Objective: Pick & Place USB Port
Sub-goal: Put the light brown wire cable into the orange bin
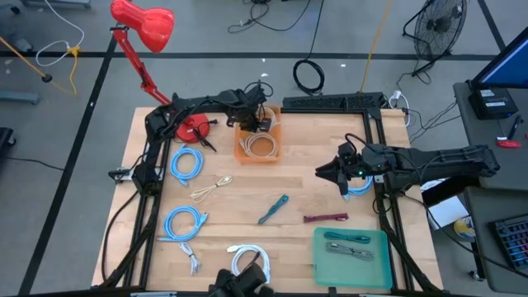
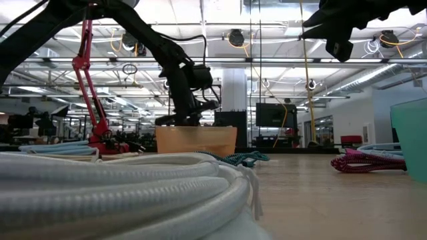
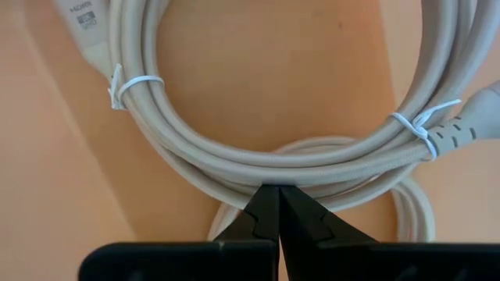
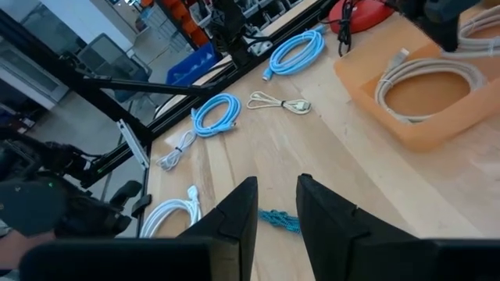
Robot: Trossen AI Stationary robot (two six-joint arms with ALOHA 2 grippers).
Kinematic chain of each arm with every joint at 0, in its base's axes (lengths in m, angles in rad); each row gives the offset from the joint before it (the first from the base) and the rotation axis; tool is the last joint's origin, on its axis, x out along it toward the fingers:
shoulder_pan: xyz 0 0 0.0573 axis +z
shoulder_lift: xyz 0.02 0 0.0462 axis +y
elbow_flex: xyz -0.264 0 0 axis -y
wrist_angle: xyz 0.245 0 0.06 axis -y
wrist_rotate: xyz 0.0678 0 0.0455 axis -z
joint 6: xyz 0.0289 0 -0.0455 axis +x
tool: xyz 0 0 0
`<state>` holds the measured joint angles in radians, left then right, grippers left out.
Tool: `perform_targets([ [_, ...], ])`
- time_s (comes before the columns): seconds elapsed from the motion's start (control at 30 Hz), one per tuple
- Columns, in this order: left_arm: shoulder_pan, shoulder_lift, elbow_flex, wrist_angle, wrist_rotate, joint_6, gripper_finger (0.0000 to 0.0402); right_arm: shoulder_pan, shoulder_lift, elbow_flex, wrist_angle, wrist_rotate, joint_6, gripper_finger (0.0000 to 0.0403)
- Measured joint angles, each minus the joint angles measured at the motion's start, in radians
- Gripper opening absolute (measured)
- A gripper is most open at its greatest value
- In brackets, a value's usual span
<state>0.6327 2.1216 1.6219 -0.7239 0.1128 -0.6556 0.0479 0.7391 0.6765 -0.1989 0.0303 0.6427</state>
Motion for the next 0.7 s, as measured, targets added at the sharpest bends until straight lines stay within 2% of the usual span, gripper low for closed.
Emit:
perform_targets([
  [0.23,0.011,0.005,-0.001,0.022,-0.007,0.0,0.0,0.0,0.0,0.0,0.0,-0.001,0.0,0.0084],
  [0.5,0.02,0.057,0.004,0.053,0.038,-0.003,0.0,-0.001,0.0,0.0,0.0,0.021,-0.002,0.0084],
  [0.7,0.016,0.054,0.004,0.045,0.021,-0.021,0.0,0.0,0.0,0.0,-0.001,0.021,-0.007,0.0084],
])
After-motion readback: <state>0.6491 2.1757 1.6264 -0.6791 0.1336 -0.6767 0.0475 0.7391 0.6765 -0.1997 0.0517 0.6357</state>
